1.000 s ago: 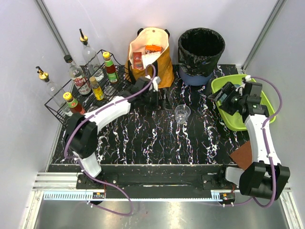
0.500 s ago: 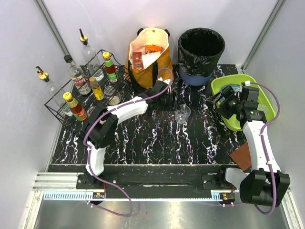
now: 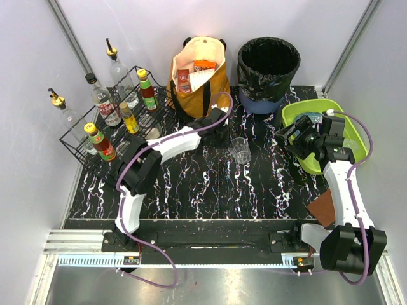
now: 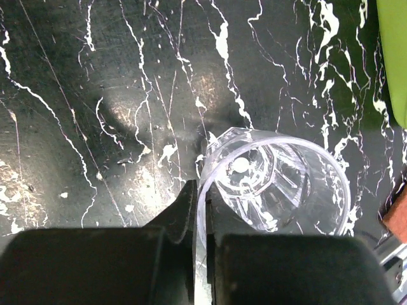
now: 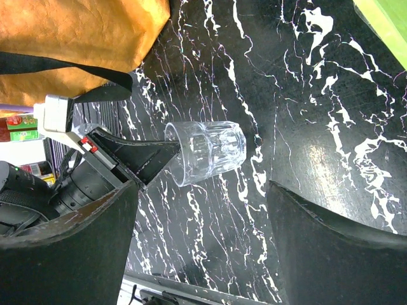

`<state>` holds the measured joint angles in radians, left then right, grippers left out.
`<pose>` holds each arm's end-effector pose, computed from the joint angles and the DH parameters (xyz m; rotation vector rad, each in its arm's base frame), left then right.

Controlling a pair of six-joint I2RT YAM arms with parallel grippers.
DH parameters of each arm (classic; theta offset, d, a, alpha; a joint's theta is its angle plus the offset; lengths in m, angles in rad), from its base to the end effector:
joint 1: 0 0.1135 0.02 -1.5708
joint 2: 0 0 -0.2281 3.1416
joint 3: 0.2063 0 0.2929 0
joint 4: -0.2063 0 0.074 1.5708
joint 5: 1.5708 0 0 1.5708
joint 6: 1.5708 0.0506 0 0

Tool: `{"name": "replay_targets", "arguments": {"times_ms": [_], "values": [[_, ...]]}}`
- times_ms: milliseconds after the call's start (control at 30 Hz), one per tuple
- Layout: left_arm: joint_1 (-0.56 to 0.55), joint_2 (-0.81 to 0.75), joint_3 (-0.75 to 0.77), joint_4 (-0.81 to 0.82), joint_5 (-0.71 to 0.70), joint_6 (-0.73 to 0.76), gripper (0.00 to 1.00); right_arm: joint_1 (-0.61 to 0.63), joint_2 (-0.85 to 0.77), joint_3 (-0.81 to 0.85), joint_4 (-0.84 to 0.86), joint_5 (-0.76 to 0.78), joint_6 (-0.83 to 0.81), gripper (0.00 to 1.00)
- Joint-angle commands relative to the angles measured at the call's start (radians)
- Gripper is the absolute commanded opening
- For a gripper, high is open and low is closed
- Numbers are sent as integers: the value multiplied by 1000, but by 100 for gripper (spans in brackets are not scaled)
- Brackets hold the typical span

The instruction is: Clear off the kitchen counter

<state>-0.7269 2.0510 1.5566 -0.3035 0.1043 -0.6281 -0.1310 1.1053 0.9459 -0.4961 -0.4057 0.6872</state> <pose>0.3649 -0.3316 0.1436 0.1766 2.4960 -0.7399 0.3057 -0.0201 0.2576 0.6884 2.1628 0.7519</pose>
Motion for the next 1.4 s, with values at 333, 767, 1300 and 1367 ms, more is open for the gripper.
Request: {"name": "replay_targets", "arguments": {"times_ms": [333,767,1300,1367], "values": [[127,-187,62,95,362,-184,0,11,-50,-13,158,-246,61,100],[136,-221,-47,642,666,-725,0,30,-91,-10,445,-383,299,100],[73,-166,-21,879,701,-949,0,67,-71,-59,749,-395,523,99],[73,-169,-36,912,690,-956,0,67,-73,-61,763,-387,541,89]]}}
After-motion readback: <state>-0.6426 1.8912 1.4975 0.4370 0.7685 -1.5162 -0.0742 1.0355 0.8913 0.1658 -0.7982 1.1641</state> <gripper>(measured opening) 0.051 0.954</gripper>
